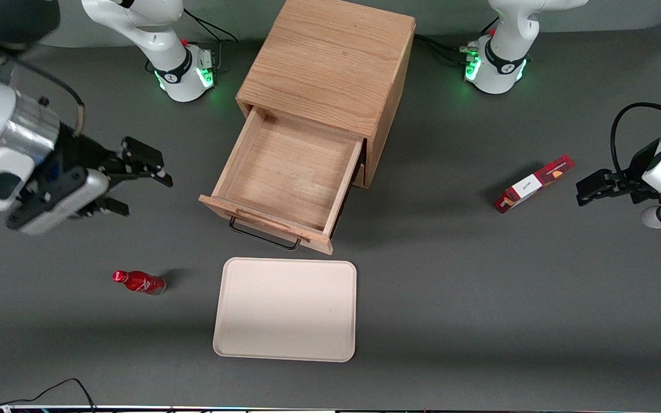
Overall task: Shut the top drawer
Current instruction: 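Lower the right gripper beside the open drawer's front panel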
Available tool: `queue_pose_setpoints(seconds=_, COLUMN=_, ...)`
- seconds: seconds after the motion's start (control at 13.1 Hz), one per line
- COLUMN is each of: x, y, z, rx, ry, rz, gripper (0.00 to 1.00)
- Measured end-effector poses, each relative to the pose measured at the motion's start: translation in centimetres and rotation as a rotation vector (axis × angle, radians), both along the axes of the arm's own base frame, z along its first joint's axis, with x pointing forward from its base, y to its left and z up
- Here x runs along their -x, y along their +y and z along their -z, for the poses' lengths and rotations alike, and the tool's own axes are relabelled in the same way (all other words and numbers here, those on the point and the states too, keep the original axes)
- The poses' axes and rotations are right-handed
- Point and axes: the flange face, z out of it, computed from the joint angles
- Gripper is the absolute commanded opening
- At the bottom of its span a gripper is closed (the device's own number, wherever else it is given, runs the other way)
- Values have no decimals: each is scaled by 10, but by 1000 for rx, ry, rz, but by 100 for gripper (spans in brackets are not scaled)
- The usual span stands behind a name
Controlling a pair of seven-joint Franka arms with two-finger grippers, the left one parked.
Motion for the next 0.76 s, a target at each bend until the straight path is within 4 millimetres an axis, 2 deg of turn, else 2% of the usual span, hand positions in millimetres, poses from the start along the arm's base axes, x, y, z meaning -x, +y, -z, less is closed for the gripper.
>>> queue_pose_setpoints(seconds=0.23, x=-15, y=-2, z=35, rx=49, ry=-16, rz=-269, gripper=100)
queue_pose_setpoints(seconds=0.38, x=-18, y=5, z=51, rx=85, ry=22, rz=-391, gripper=100)
queue_pose_setpoints(seconds=0.53, x=-24, y=12, z=68, rx=83, ry=51, rz=-466, gripper=100)
queue_pose_setpoints(seconds=0.76, x=-40, y=15, z=94, rx=65, ry=69, rz=-481, gripper=100)
